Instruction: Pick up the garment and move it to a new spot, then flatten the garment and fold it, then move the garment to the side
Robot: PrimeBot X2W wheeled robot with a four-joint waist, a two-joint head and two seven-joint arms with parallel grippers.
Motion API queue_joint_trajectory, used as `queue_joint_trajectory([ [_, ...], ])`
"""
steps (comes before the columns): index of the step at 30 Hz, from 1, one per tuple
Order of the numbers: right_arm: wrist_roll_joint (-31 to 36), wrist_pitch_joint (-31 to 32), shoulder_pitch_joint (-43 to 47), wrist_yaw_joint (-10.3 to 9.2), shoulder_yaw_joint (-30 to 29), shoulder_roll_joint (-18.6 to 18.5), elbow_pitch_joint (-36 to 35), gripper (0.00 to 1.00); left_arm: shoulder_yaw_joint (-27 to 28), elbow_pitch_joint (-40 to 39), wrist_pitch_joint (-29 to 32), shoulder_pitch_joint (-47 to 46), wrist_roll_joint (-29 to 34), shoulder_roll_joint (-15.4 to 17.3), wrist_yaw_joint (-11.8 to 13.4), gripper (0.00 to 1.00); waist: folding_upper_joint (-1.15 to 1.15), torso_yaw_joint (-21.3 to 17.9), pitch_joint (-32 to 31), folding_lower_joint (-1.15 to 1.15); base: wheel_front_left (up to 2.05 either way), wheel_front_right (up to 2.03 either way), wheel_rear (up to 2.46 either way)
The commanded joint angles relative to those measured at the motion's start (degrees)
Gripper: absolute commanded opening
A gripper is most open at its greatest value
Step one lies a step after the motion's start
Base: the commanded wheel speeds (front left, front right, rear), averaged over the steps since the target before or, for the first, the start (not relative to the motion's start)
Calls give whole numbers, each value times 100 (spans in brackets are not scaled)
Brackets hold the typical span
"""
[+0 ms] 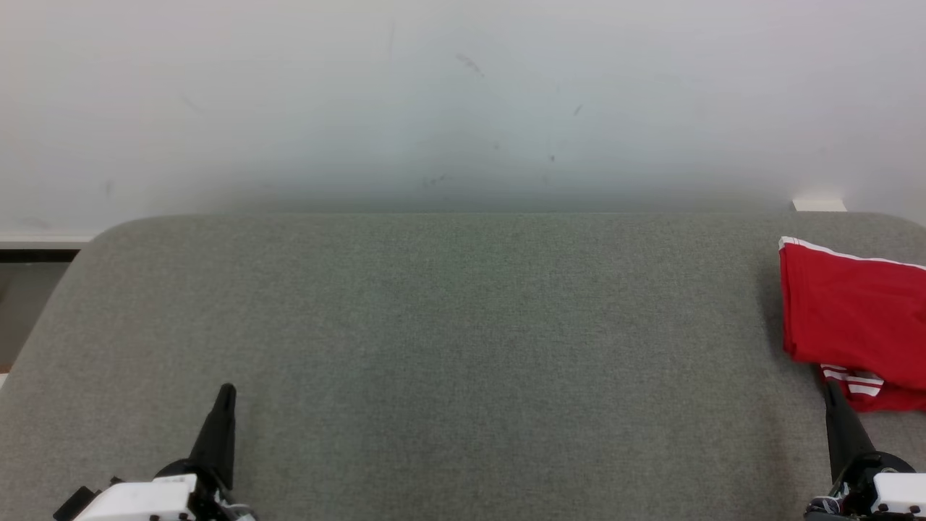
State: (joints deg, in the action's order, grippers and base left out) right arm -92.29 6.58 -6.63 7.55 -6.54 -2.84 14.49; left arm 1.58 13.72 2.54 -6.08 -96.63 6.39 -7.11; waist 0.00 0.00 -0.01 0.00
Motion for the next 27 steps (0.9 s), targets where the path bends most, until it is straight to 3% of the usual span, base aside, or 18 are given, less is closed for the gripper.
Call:
queue_joint_trajectory([
  [1,-6,26,-47,-12,-25,-7,3,0,27,5,24,-56,5,30,-29,0,0,0,0,0,0,0,0],
  [27,-5,26,-46,-12,-24,-7,3,0,61,6,45,-57,52,-1,-27,0,0,0,0,0,0,0,0],
])
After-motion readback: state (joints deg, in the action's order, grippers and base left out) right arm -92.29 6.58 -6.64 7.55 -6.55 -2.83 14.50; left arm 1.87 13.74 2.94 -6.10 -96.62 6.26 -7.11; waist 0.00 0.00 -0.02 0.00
